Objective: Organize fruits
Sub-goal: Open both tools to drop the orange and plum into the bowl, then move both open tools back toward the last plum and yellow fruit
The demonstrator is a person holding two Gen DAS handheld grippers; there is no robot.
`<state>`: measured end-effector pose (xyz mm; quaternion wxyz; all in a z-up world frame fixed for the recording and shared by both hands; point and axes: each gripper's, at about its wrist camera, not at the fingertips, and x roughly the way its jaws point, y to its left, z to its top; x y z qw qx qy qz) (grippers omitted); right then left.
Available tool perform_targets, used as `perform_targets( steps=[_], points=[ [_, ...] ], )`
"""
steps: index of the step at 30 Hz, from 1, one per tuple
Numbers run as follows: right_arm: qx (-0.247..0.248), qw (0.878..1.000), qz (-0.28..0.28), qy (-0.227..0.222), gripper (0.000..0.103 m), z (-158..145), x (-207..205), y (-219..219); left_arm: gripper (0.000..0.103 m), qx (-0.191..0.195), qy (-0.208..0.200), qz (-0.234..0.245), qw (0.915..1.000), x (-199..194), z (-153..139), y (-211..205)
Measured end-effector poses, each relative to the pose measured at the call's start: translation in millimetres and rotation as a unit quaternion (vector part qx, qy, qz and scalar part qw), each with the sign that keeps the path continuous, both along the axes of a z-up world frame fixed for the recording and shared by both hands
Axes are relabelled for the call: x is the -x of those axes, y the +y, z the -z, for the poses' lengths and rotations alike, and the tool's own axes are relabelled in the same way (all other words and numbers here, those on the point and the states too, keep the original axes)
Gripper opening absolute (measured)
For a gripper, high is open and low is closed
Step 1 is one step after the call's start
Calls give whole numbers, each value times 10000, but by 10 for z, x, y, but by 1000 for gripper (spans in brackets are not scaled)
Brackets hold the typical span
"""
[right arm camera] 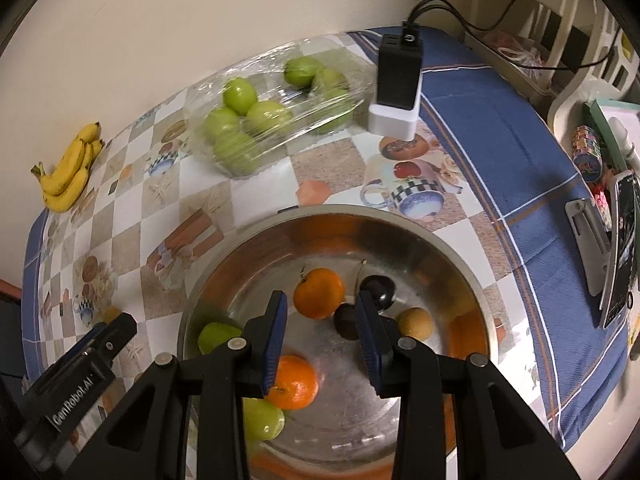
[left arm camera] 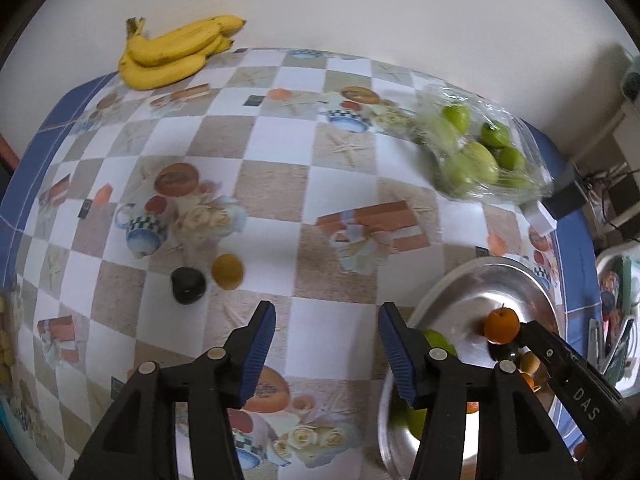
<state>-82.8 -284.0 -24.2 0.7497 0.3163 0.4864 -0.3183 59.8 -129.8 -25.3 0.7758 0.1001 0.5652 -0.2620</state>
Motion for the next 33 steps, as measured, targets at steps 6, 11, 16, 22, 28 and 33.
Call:
perform_targets(
  steps=[6, 11, 16, 22, 28, 33],
  points=[
    [8, 9999, -100, 56, 51, 46, -62, 55, 72, -83, 56, -254, 9996, -110, 31, 139],
    [84, 9998, -189, 30, 69, 56, -90, 81, 96, -269, -110, -410, 9987, -155, 68, 214],
    [27, 9999, -102, 31, 77, 94, -77, 57, 103, -400, -236, -431, 9980, -181, 90, 250],
    [29, 10000, -59, 30, 86, 103, -77, 48, 103, -470, -184, -479, 9976, -206, 136, 280],
    [115, 9998, -176, -4, 100, 87, -104, 84, 103, -460, -184, -627, 9968, -227, 137, 335],
    [179, 9996, -219, -16, 100, 64, -119, 101, 103, -480, -71, -702, 9964, -248, 167, 381]
  ],
)
